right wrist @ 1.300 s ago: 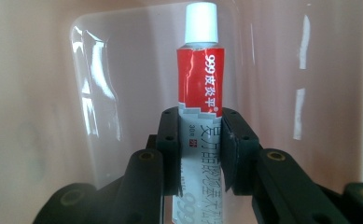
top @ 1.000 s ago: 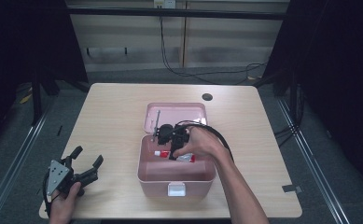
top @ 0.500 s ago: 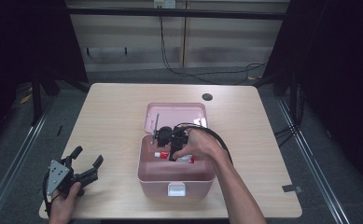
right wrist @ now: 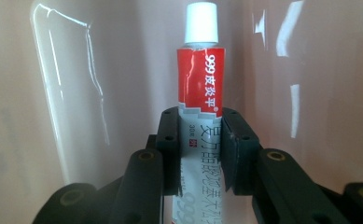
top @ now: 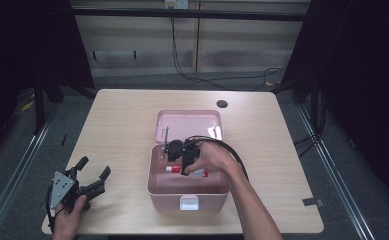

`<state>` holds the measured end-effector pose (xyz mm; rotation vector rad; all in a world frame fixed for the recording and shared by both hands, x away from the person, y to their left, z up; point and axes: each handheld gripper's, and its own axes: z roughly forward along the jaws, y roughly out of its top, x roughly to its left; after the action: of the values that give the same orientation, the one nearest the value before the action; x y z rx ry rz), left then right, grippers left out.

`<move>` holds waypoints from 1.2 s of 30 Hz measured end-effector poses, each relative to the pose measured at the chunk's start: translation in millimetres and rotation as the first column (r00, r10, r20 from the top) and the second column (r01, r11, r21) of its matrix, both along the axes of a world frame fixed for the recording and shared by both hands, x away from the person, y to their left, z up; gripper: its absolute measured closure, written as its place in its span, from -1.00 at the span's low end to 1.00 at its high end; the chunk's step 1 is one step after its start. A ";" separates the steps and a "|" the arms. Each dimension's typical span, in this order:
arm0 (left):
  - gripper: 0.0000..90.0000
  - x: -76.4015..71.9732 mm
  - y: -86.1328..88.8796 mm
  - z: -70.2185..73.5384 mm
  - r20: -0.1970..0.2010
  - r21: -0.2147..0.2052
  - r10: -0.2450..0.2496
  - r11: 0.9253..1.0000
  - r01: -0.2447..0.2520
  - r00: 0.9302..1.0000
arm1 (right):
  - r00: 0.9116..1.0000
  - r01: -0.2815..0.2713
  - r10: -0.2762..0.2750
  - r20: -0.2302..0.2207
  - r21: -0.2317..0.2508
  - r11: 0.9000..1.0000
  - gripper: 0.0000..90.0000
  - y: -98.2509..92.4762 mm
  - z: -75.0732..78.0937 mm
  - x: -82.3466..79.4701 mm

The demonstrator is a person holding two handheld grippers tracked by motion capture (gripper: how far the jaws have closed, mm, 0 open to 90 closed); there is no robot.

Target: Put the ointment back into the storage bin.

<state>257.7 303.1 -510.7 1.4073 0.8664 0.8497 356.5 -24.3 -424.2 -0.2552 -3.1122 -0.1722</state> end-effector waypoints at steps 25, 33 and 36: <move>-0.65 0.0 0.1 0.0 0.000 0.000 -0.001 1.000 0.001 1.000 | 0.999 -0.019 0.021 0.034 -0.065 0.998 0.58 7.3 -22.8 -5.8; -0.65 0.0 0.1 0.0 0.000 0.000 -0.001 1.000 0.001 1.000 | 0.998 -0.019 0.022 0.051 -0.069 0.997 0.58 8.8 -25.2 -5.8; -0.65 0.0 0.2 0.0 0.000 0.002 -0.001 1.000 0.001 1.000 | 0.998 -0.012 0.016 0.066 -0.063 0.998 0.58 8.3 -24.9 -5.4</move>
<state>257.7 303.3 -510.7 1.4094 0.8655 0.8501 351.0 -16.0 -449.1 -0.2329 -3.1888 -0.0844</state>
